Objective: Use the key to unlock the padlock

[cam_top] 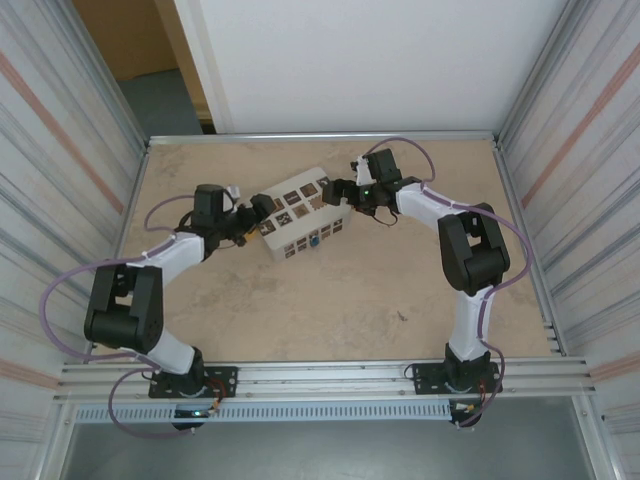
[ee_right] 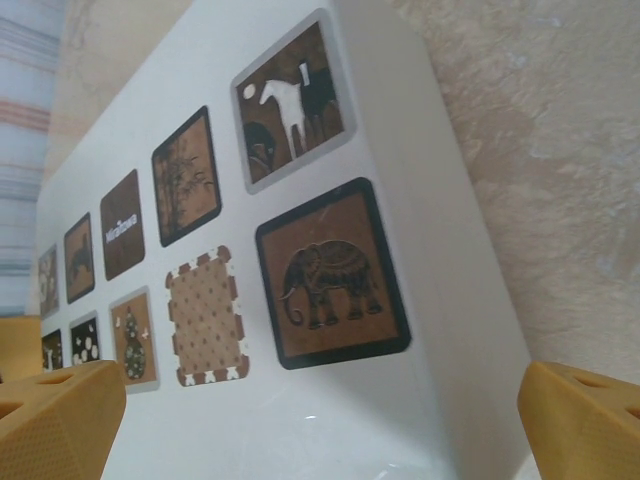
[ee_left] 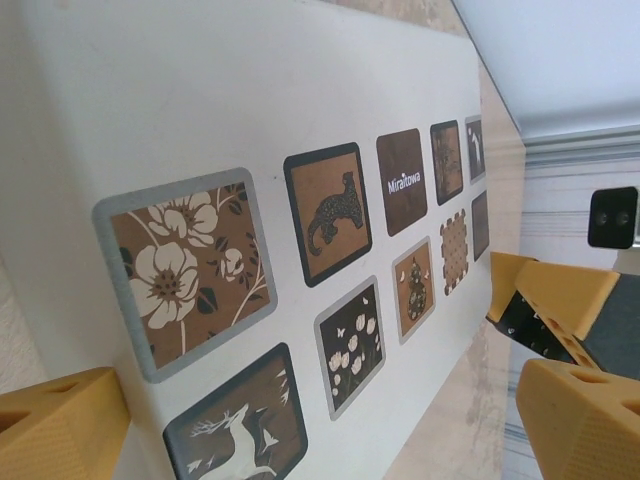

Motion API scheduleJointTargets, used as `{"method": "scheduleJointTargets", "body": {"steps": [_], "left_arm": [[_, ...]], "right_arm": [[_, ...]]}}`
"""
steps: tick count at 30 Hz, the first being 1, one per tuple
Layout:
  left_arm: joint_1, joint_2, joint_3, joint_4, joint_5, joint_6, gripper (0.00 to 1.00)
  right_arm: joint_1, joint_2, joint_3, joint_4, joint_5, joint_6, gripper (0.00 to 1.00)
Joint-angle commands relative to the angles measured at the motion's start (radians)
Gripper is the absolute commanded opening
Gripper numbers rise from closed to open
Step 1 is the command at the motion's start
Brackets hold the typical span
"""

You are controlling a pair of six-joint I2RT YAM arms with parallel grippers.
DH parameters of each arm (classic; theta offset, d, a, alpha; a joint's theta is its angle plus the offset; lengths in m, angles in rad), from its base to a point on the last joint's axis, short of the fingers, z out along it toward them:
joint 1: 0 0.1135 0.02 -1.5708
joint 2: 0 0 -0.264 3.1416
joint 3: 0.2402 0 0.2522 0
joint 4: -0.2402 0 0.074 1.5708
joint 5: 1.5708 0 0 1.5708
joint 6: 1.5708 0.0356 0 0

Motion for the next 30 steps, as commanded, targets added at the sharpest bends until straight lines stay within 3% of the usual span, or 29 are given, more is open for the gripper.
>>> {"method": "scheduleJointTargets", "body": {"steps": [1, 10, 30], "left_arm": [[-0.019, 0.031, 0.051, -0.012, 0.012, 0.026, 0.99], [-0.064, 0.101, 0.122, -0.020, 0.009, 0.031, 0.99], [-0.159, 0.273, 0.327, -0.084, -0.021, 0.069, 0.99]], "right_arm": [[0.012, 0.003, 0.027, -0.033, -0.039, -0.019, 0.99], [0.030, -0.106, -0.092, -0.033, -0.046, -0.023, 0.98], [0.122, -0.383, -0.384, -0.016, 0.075, 0.066, 0.96]]}}
